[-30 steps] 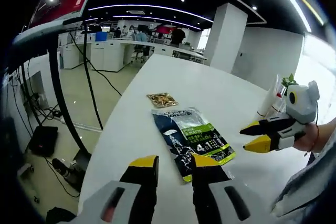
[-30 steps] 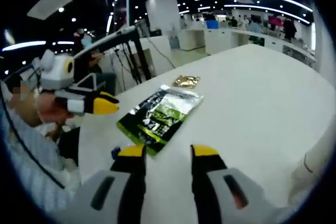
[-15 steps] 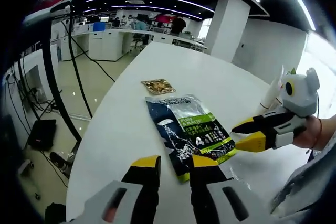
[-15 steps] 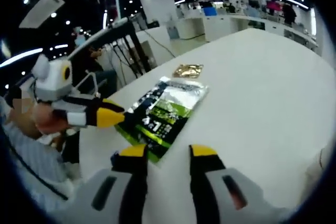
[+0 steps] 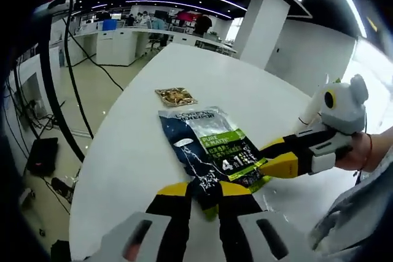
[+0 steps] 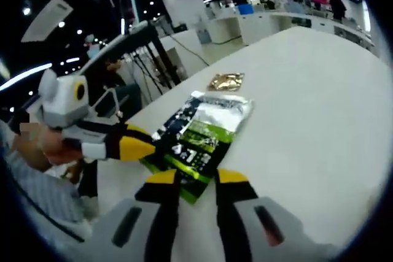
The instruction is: Arrange the skincare products in the storage area until every visible bottle or jar stands upright without overlapping.
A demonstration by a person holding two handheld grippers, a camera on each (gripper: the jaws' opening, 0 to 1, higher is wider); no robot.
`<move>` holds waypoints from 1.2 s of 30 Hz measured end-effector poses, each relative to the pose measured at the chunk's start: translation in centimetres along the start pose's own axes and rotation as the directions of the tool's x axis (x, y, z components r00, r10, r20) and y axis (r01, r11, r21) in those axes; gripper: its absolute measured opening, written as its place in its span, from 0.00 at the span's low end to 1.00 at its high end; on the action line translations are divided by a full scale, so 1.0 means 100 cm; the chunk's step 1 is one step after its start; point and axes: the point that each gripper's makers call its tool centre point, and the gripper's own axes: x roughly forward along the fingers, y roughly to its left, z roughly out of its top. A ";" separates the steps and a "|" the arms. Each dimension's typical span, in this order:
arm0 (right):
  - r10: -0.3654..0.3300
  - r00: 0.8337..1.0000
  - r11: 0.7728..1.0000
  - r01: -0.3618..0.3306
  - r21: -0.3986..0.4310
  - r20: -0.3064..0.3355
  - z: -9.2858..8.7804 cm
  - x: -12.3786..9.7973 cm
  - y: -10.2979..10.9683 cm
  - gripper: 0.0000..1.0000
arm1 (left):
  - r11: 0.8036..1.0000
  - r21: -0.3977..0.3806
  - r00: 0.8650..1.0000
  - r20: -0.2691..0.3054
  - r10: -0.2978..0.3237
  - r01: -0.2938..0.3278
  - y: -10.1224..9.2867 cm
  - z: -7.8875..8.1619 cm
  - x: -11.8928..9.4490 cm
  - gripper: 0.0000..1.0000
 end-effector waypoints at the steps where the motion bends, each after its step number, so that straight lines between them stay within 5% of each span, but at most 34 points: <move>1: -0.007 1.000 1.000 0.007 -0.005 -0.002 0.000 0.000 0.000 0.21 | 1.000 0.021 1.000 -0.014 0.013 -0.013 0.002 -0.002 -0.001 0.12; 9: -0.036 0.999 0.999 0.036 -0.019 -0.007 -0.002 0.000 -0.006 0.09 | 1.000 0.005 1.000 -0.022 0.022 -0.021 0.002 -0.004 0.004 0.03; 15: -0.032 0.999 0.999 0.032 -0.041 -0.010 -0.002 0.000 -0.002 0.05 | 0.985 0.165 0.997 -0.041 0.060 -0.053 0.002 -0.005 0.006 0.03; 26: -0.021 1.000 1.000 0.021 -0.021 -0.001 -0.002 0.000 -0.004 0.04 | 0.991 0.134 0.996 -0.080 0.040 -0.029 0.004 -0.003 0.007 0.02; 36: -0.035 0.999 0.989 0.031 -0.146 -0.023 -0.002 0.001 -0.002 0.03 | 0.977 0.204 0.993 -0.090 0.073 -0.053 0.004 -0.004 0.007 0.02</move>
